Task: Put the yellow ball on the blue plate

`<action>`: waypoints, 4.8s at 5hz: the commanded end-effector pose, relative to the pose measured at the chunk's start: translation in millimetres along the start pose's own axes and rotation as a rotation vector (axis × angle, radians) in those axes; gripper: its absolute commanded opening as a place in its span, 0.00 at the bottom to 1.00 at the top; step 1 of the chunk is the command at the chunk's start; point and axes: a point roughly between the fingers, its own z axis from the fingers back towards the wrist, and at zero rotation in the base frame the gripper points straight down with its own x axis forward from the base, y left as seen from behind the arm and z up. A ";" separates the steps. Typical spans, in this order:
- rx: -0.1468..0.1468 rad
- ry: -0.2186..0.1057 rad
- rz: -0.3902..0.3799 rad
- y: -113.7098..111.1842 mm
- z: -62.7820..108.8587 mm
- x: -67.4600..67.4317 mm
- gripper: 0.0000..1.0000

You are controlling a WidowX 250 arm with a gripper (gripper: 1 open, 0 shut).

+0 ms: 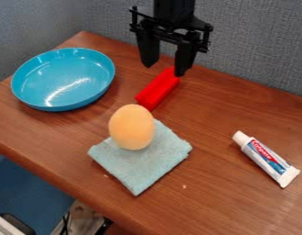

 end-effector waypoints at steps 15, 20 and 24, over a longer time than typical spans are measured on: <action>0.100 -0.065 -0.326 40.7 -49.6 -54.7 1.00; 0.089 -0.072 -0.330 41.0 -58.5 -50.9 1.00; 0.074 -0.079 -0.334 38.1 -57.3 -51.2 1.00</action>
